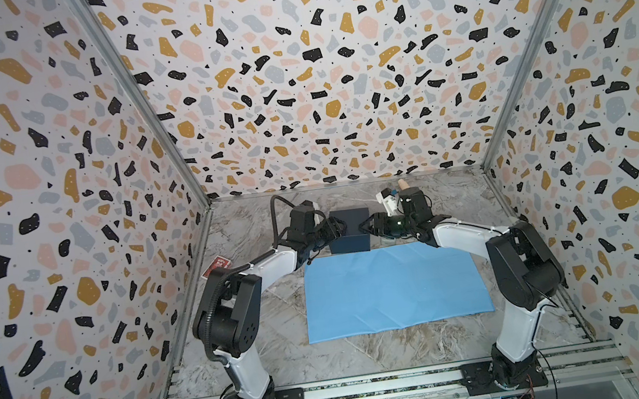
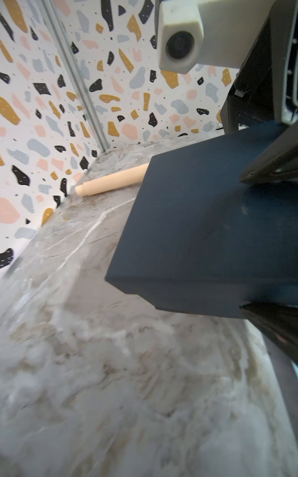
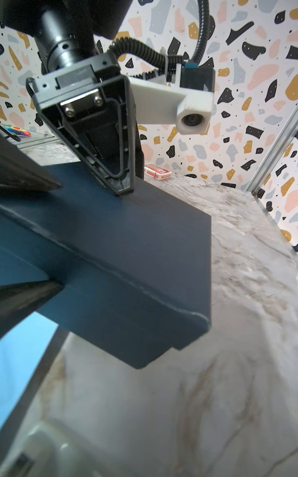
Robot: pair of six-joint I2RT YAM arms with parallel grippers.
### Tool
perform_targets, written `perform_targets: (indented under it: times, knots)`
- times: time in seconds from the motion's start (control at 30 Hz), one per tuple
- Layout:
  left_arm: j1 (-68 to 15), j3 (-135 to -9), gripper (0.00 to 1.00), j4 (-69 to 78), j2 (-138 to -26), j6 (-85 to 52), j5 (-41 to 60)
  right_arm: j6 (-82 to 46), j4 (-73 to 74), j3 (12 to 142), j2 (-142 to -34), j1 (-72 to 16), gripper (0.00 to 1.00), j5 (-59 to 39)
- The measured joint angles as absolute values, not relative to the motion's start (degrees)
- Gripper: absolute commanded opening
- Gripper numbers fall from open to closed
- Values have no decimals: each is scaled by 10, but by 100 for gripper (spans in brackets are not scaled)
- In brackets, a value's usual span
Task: Wrap the gift box in paper
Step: 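Carry the navy box with both grippers onto the blue paper center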
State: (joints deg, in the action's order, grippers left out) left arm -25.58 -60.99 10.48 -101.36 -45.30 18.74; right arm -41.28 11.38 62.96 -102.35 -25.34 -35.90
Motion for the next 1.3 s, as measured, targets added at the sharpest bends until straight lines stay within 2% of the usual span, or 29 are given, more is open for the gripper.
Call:
perform_targets:
  times: [0.3,0.57,0.7,0.77,0.9,1.0,1.17,1.3]
  knots:
    - [-375,-467,71,90,-934,-496,179,-422,73,444,-894,-265,55,-324]
    - [-429,-437,71,96,-909,-532,192,-412,50,380,-806,-267,56,-287]
    - [-436,-437,74,95,-909,-532,196,-402,31,374,-787,-267,60,-282]
    - [-437,-439,76,90,-909,-519,197,-392,23,374,-785,-265,63,-284]
    - [-439,-445,79,71,-901,-474,201,-358,-13,374,-783,-235,76,-312]
    - [-423,-441,81,47,-868,-438,203,-327,-52,374,-770,-199,80,-321]
    - [-327,-379,75,60,-792,-422,205,-291,-86,374,-733,-119,81,-327]
    - [-289,-354,70,74,-827,-431,212,-286,-90,374,-749,-84,77,-314]
